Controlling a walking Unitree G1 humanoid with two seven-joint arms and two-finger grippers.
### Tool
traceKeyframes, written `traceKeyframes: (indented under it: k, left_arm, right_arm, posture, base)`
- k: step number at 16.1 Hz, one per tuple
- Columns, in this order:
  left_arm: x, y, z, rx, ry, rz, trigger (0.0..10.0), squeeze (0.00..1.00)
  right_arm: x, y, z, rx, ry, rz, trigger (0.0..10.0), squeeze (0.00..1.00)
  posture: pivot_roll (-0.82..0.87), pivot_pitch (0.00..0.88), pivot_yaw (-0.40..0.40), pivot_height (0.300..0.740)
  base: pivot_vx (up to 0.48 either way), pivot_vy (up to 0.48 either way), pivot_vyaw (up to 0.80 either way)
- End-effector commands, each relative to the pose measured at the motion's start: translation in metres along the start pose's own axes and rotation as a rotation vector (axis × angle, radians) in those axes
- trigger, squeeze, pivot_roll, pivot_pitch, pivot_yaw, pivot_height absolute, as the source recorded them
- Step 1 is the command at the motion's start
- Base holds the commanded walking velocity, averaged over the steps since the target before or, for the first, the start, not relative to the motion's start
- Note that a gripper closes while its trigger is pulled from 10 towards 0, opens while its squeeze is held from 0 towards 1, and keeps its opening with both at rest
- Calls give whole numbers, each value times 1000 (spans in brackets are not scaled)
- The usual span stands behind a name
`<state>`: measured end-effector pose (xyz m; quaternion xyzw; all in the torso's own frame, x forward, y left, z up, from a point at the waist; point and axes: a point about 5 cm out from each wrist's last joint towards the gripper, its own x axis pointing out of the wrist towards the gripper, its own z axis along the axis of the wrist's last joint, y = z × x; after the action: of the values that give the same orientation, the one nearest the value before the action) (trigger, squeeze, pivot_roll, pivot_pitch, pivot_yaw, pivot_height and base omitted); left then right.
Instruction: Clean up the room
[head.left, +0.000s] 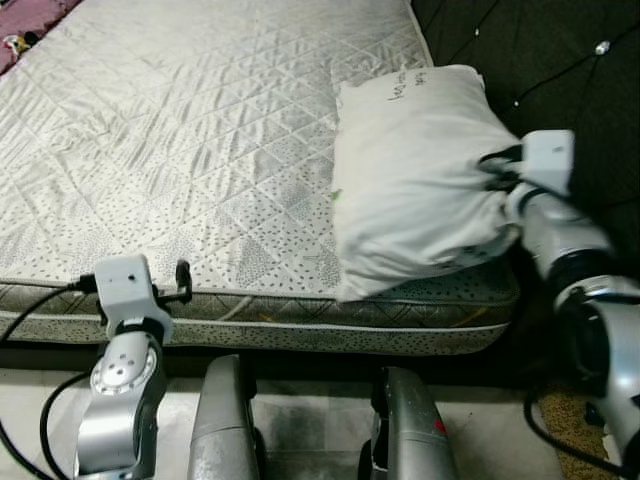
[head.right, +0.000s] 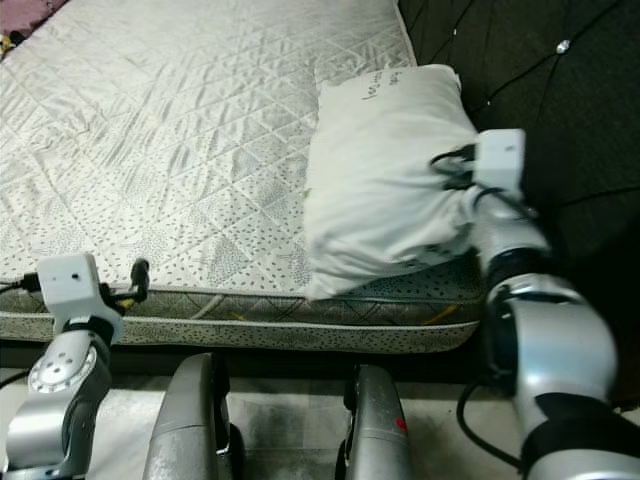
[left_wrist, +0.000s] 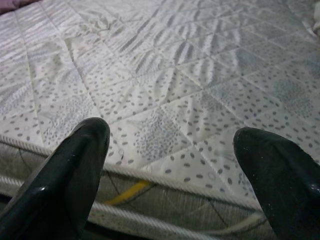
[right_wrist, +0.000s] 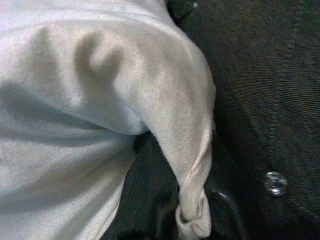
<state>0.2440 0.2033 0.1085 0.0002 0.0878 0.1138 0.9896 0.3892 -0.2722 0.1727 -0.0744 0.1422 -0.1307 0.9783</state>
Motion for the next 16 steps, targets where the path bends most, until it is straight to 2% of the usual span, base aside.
traceKeyframes:
  k: [1,4,5,6,7,11,13,14,16]
  left_arm:
    - [1,5,0,22,-3,25,10000,0]
    - [-2,11,-1,27,-5,42,10000,0]
    - [-2,11,-2,27,-4,44,10000,0]
    - [-3,10,-3,26,-3,46,10000,0]
    - [-4,10,-3,25,-3,47,10000,0]
    - [-5,14,-3,38,0,45,10000,0]
    - [0,8,-1,47,-3,18,10000,0]
    - [1,7,0,47,-5,13,10000,0]
    - [3,8,0,55,-2,4,10000,0]
  right_arm:
    - [-2,-21,44,41,-151,-73,0,0]
    - [-6,-46,60,48,-197,-153,0,0]
    - [-7,-51,61,55,-202,-170,0,0]
    - [-7,-53,52,64,-188,-182,0,0]
    - [-6,-51,45,55,-182,-180,0,0]
    - [-6,-38,-4,55,-120,-171,0,0]
    - [-11,-26,-45,67,-88,-187,0,0]
    - [-13,-23,-53,72,-78,-189,0,0]
    - [-23,-2,-79,53,-85,-151,0,0]
  posture:
    - [43,0,-13,586]
    - [50,0,-16,586]
    - [50,0,-17,586]
    - [55,0,-18,586]
    - [60,0,-15,586]
    - [43,0,12,586]
    - [31,0,32,586]
    - [31,0,32,586]
    - [19,0,45,586]
  base:
    - [0,0,0]
    - [0,0,0]
    - [0,0,0]
    - [0,0,0]
    - [0,0,0]
    - [0,0,0]
    - [0,0,0]
    - [0,0,0]
    - [0,0,0]
